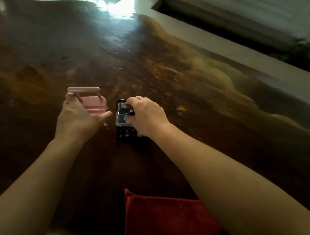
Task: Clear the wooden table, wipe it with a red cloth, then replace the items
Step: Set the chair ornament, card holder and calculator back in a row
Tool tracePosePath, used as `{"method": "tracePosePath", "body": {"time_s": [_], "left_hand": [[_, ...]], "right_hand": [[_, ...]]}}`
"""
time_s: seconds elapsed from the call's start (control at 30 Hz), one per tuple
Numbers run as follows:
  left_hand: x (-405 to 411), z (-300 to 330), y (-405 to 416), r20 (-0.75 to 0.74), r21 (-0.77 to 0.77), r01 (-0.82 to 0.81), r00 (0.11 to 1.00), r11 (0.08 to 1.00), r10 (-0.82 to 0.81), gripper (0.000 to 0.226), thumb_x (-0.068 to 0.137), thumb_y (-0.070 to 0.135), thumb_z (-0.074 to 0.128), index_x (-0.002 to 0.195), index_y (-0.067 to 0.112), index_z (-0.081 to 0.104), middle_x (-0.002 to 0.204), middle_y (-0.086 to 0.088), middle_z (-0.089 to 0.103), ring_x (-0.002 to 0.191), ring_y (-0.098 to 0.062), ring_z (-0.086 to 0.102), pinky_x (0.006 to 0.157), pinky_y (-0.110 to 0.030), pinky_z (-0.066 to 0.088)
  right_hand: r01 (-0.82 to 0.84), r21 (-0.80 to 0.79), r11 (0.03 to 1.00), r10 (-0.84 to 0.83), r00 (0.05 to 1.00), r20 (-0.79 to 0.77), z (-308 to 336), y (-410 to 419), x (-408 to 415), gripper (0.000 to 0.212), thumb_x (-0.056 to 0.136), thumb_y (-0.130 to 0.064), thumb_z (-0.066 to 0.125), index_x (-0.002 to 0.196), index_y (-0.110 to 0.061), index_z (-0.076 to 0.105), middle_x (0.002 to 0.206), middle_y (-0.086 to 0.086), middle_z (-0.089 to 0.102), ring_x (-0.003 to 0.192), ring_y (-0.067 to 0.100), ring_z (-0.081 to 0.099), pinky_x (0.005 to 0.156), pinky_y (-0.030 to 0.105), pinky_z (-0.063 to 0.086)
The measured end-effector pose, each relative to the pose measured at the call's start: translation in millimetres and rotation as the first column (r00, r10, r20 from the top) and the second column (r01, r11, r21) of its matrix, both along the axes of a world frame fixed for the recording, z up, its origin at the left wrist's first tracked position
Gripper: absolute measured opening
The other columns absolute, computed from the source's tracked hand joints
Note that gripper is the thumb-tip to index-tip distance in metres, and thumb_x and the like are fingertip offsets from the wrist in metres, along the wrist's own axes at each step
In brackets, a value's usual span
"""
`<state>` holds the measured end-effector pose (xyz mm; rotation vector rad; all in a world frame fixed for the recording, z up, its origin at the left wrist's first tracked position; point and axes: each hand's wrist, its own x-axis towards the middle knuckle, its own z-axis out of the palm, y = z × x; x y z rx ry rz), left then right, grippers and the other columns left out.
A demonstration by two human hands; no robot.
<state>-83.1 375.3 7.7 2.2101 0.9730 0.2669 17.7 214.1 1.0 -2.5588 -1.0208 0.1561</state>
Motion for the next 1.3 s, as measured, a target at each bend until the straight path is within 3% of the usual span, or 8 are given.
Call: {"method": "tracePosePath", "body": {"time_s": [0.2, 0.6, 0.87, 1.3], "left_hand": [[50, 12, -96, 0.011, 0.005, 0.150, 0.989, 0.989, -0.150, 0.087, 0.065, 0.050, 0.089, 0.130, 0.016, 0.042, 0.119, -0.005, 0.051, 0.111, -0.029, 0.056, 0.083, -0.039, 0.045], [130, -15, -288, -0.032, -0.015, 0.391, 0.920, 0.920, -0.392, 0.098, 0.059, 0.050, 0.091, 0.136, 0.016, 0.042, 0.128, -0.008, 0.054, 0.117, -0.029, 0.056, 0.093, -0.043, 0.050], [154, -40, -341, -0.071, 0.017, 0.426, 0.903, 0.905, -0.424, 0.104, 0.060, 0.051, 0.091, 0.140, 0.013, 0.037, 0.132, -0.011, 0.051, 0.121, -0.032, 0.055, 0.095, -0.043, 0.049], [149, -71, -355, -0.027, 0.072, 0.412, 0.911, 0.908, -0.411, 0.103, 0.058, 0.057, 0.089, 0.134, 0.011, 0.037, 0.126, -0.010, 0.049, 0.116, -0.031, 0.057, 0.092, -0.041, 0.050]], "right_hand": [[0.134, -0.053, 0.990, -0.136, 0.990, -0.028, 19, -117, 32, 0.040, 0.085, -0.028, 0.077, 0.122, -0.024, 0.061, 0.115, -0.003, 0.066, 0.106, 0.020, 0.060, 0.086, 0.039, 0.050], [0.408, -0.109, 0.907, -0.414, 0.909, -0.048, 11, -333, 67, 0.047, 0.085, -0.028, 0.077, 0.129, -0.027, 0.059, 0.119, -0.002, 0.065, 0.109, 0.020, 0.060, 0.084, 0.038, 0.048], [0.471, -0.107, 0.876, -0.476, 0.879, -0.032, -15, -381, 79, 0.047, 0.084, -0.027, 0.079, 0.127, -0.027, 0.060, 0.116, -0.003, 0.066, 0.106, 0.018, 0.061, 0.078, 0.034, 0.046], [0.431, -0.154, 0.889, -0.440, 0.897, -0.028, -49, -372, 73, 0.046, 0.084, -0.026, 0.078, 0.127, -0.026, 0.060, 0.119, -0.002, 0.065, 0.109, 0.021, 0.061, 0.082, 0.037, 0.049]]}}
